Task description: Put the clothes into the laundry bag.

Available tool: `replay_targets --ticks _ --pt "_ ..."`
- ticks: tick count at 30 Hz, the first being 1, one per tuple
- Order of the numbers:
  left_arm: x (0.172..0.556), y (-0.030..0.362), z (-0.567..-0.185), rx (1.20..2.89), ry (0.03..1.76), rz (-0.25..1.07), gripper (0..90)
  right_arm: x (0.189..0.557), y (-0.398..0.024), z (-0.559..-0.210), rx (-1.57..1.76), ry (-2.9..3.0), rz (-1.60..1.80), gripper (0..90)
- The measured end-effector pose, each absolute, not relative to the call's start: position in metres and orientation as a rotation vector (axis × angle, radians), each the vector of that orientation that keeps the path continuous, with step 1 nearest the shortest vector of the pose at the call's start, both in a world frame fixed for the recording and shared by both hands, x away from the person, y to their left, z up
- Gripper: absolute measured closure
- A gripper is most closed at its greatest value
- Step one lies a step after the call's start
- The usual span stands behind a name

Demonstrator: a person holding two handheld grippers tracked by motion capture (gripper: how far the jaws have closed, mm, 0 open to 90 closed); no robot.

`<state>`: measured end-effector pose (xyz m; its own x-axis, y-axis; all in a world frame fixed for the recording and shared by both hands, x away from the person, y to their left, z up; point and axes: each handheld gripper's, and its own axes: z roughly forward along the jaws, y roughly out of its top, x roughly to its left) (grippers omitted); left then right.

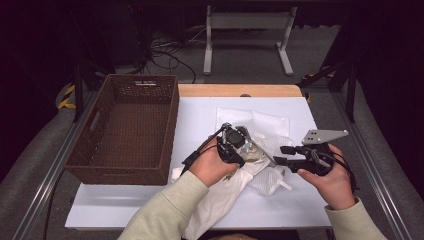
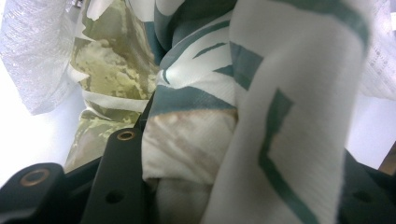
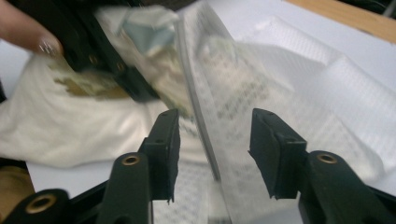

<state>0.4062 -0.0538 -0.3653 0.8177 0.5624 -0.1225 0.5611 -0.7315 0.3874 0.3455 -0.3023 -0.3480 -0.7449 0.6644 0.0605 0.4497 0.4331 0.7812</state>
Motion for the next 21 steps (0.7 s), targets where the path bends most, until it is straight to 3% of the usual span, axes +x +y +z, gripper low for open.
replay_targets --ticks 8,14,18,21 --pt "0.409 -0.052 -0.364 2.565 0.860 0.005 55.1 0.336 -0.315 -0.374 1.104 2.460 1.073 36.9" --pt "0.409 -0.051 -0.362 2.546 0.871 0.001 55.1 0.341 -0.310 -0.392 1.198 2.490 1.037 34.3" --pt "0.410 -0.051 -0.361 2.538 0.873 -0.002 55.1 0.346 -0.306 -0.404 1.236 2.540 1.033 42.6" --pt "0.410 -0.052 -0.361 2.535 0.873 -0.002 55.1 0.348 -0.304 -0.409 1.237 2.577 1.045 57.7"
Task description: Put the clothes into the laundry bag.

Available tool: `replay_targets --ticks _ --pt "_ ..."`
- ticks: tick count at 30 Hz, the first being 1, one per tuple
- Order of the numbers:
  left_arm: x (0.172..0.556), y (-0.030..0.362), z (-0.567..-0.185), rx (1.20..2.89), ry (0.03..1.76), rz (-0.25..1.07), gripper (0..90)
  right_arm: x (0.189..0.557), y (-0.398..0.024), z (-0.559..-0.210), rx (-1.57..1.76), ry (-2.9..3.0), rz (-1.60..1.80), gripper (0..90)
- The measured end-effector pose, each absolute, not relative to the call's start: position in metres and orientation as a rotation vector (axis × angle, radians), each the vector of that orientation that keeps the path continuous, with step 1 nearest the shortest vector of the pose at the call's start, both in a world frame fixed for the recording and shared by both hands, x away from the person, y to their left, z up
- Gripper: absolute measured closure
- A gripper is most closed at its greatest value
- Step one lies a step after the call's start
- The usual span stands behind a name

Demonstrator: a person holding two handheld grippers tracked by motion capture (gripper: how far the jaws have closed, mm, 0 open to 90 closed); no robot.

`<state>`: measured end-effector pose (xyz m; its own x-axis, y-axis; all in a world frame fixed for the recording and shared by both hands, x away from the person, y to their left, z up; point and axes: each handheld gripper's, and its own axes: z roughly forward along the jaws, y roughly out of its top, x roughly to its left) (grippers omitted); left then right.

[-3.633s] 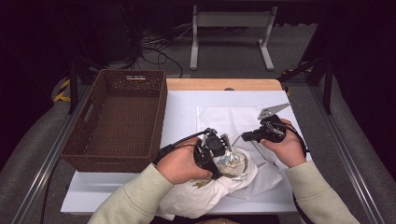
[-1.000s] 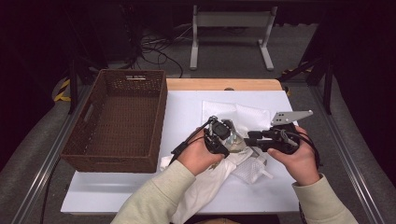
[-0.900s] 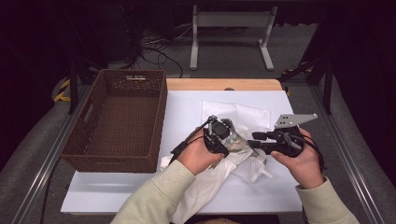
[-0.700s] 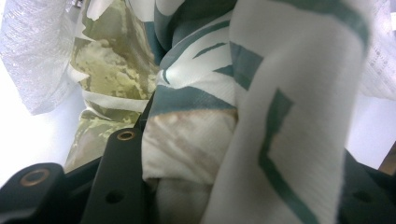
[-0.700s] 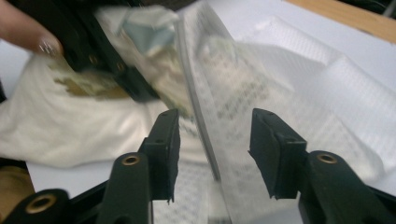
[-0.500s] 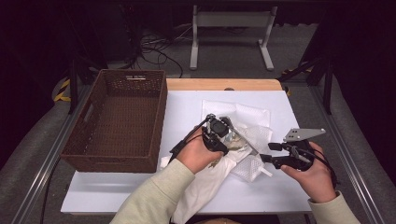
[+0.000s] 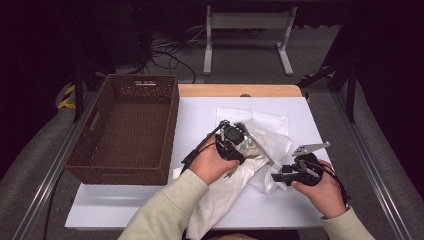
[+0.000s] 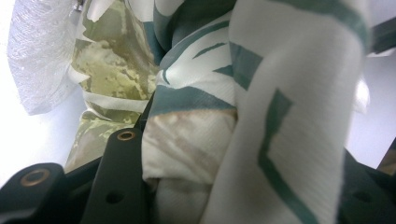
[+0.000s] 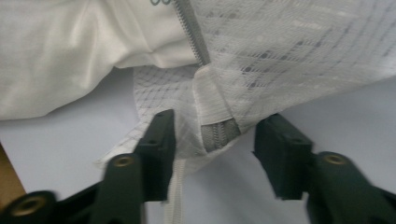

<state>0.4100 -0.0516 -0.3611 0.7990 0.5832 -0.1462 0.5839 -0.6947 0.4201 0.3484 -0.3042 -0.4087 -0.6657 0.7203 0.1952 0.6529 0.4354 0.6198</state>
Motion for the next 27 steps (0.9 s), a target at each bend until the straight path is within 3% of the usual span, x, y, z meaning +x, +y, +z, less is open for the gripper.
replay_targets --ticks 6,15,27 --pt "0.410 -0.053 -0.360 2.513 0.883 -0.008 55.1 0.348 -0.300 -0.409 1.165 2.632 1.043 82.2" --pt "0.413 -0.061 -0.360 2.465 0.925 -0.009 55.1 0.338 -0.291 -0.399 1.072 2.686 1.045 84.0" --pt "0.431 -0.064 -0.360 2.385 1.019 0.087 55.1 0.325 -0.287 -0.384 0.960 2.716 1.067 85.6"
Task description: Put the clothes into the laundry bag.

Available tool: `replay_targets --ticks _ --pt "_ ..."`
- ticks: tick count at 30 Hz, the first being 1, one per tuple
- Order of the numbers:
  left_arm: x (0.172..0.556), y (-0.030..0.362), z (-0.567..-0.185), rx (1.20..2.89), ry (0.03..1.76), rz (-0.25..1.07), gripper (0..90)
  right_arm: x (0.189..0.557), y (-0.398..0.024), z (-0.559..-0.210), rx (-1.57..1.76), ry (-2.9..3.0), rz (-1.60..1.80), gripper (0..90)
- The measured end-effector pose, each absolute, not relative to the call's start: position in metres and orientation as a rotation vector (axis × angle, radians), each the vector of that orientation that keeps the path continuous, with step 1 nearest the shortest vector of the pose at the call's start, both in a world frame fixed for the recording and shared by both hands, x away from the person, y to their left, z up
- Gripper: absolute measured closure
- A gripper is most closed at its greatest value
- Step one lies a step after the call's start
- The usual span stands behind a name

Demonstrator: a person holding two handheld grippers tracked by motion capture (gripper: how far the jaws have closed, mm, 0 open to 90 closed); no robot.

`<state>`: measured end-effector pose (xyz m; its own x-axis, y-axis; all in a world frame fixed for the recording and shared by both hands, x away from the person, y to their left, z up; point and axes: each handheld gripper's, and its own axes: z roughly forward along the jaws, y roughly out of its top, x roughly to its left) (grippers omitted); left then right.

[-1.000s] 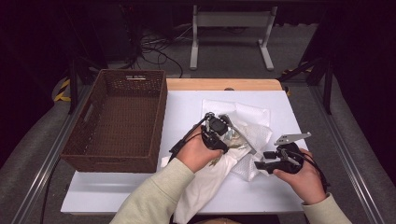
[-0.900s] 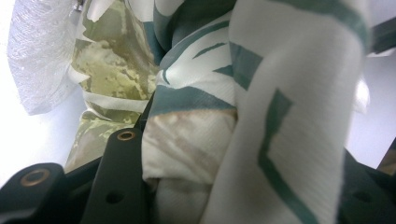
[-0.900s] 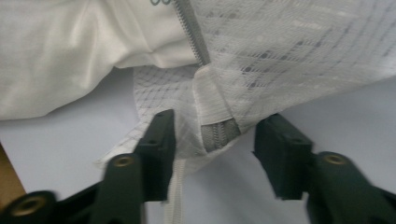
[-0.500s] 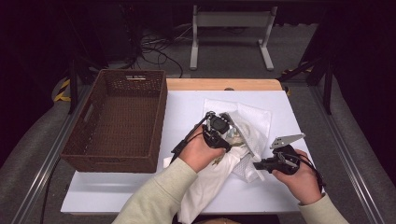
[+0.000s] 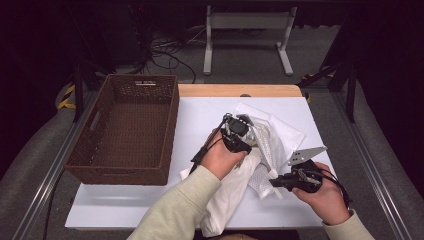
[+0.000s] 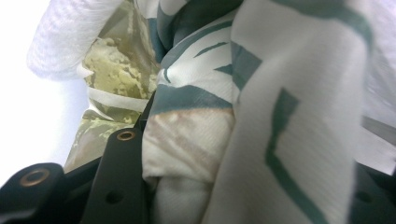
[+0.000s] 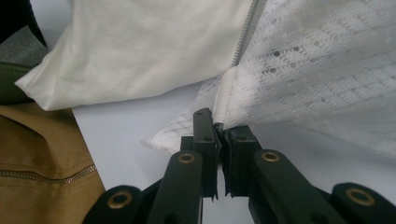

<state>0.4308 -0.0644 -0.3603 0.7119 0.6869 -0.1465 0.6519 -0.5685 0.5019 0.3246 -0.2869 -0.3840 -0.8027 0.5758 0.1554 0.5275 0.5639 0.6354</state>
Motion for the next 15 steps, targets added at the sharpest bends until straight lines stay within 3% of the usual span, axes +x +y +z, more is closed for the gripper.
replay_targets --ticks 10,15 --pt "0.441 -0.071 -0.379 2.416 1.082 0.111 53.6 0.326 -0.307 -0.376 1.006 2.661 0.987 86.0" --pt "0.437 -0.077 -0.384 2.449 1.049 0.116 42.0 0.332 -0.316 -0.389 1.060 2.681 0.953 86.0"
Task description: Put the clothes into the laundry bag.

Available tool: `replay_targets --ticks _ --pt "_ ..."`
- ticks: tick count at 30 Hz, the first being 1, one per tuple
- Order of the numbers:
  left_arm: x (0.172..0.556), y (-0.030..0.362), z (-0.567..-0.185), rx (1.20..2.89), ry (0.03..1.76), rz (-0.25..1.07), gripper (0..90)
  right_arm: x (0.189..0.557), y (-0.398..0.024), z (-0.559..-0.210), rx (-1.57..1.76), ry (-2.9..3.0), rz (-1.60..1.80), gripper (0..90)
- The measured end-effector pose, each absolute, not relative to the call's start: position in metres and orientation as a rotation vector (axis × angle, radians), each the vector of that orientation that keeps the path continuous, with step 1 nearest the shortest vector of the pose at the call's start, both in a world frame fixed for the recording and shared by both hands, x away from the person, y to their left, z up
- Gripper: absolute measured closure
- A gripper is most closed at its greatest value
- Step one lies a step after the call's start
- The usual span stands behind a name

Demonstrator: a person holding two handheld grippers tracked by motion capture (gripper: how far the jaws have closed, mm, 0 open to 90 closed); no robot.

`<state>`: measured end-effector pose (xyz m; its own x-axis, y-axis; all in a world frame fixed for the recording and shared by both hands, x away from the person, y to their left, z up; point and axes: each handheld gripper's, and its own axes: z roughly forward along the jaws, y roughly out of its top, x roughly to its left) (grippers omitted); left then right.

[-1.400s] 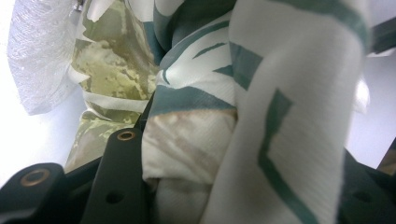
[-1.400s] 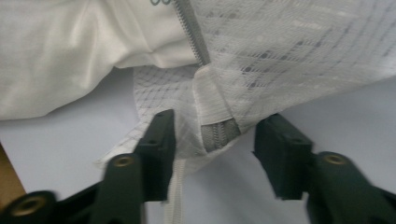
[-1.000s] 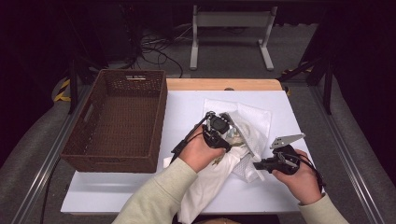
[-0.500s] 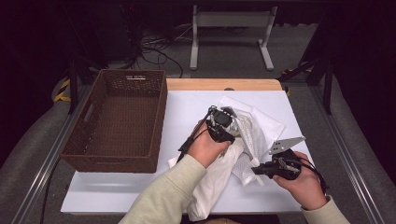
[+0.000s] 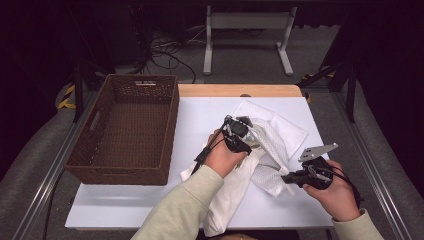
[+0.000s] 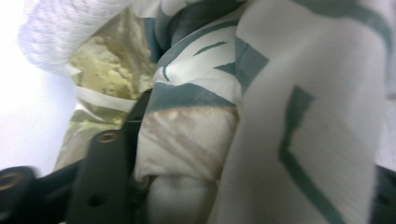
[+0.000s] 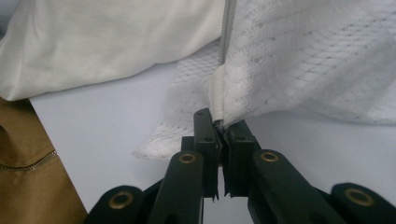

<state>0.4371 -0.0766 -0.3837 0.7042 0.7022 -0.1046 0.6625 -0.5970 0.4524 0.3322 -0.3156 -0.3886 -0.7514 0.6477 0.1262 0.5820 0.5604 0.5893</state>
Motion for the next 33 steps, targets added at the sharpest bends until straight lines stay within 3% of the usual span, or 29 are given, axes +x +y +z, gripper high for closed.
replay_targets --ticks 3,6,21,33 --pt "0.431 -0.077 -0.380 2.461 1.025 0.112 30.0 0.334 -0.318 -0.393 1.075 2.686 0.958 85.8" --pt "0.428 -0.074 -0.374 2.462 1.006 0.099 24.5 0.335 -0.319 -0.393 1.080 2.686 0.960 85.8" --pt "0.382 -0.038 -0.352 2.478 0.834 0.211 21.6 0.337 -0.318 -0.396 1.090 2.690 0.975 85.4" --pt "0.378 -0.018 -0.382 2.560 0.748 0.166 14.2 0.338 -0.320 -0.398 1.099 2.689 0.981 85.0"
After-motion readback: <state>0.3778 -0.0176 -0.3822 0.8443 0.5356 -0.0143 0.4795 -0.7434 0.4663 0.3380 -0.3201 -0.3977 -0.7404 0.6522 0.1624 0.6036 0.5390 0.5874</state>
